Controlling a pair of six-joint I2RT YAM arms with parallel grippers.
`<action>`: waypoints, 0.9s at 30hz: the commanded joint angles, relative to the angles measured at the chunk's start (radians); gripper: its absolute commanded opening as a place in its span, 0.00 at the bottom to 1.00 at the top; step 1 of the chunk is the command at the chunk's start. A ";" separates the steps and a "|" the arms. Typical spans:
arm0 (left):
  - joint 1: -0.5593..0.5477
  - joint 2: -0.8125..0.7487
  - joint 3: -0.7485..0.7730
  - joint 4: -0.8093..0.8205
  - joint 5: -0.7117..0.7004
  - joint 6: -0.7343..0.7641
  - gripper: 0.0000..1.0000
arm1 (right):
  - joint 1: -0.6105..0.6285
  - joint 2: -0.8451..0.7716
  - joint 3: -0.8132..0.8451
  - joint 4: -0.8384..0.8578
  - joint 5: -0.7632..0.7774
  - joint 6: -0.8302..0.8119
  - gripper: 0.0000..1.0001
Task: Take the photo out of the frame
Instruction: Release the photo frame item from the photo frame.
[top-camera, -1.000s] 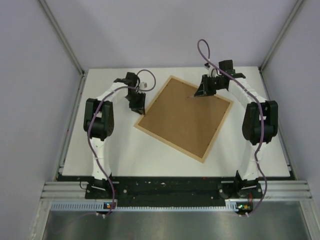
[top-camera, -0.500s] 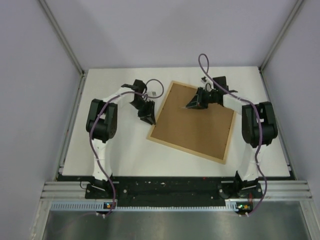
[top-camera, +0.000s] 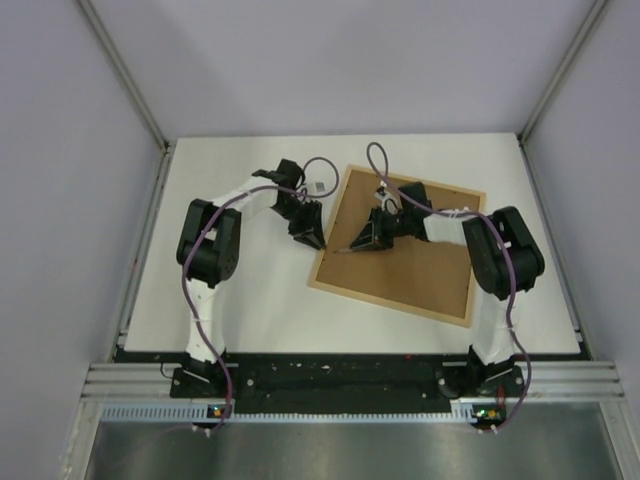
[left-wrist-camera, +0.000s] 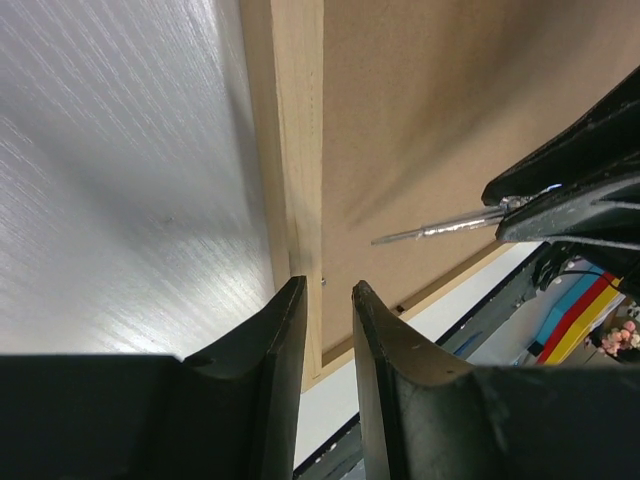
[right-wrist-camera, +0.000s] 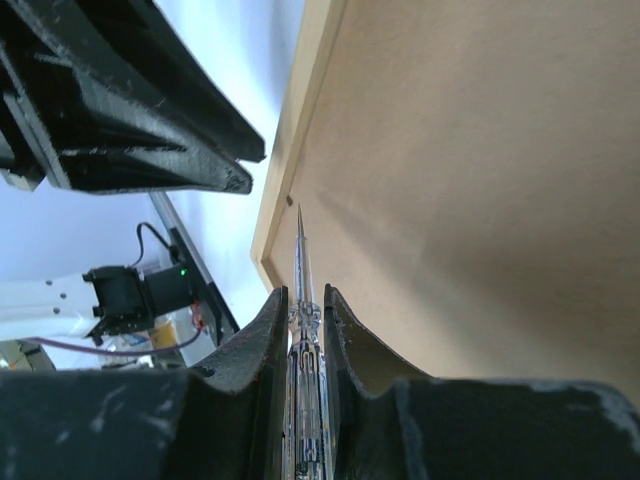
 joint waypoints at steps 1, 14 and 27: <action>0.004 -0.075 -0.037 0.044 0.007 -0.001 0.31 | 0.033 -0.042 0.005 0.018 -0.051 -0.019 0.00; 0.004 -0.078 -0.057 0.045 -0.039 0.010 0.54 | 0.073 0.053 -0.012 0.041 -0.016 0.000 0.00; 0.004 -0.090 -0.082 0.052 -0.046 0.019 0.51 | 0.076 0.105 0.000 0.069 0.030 0.034 0.00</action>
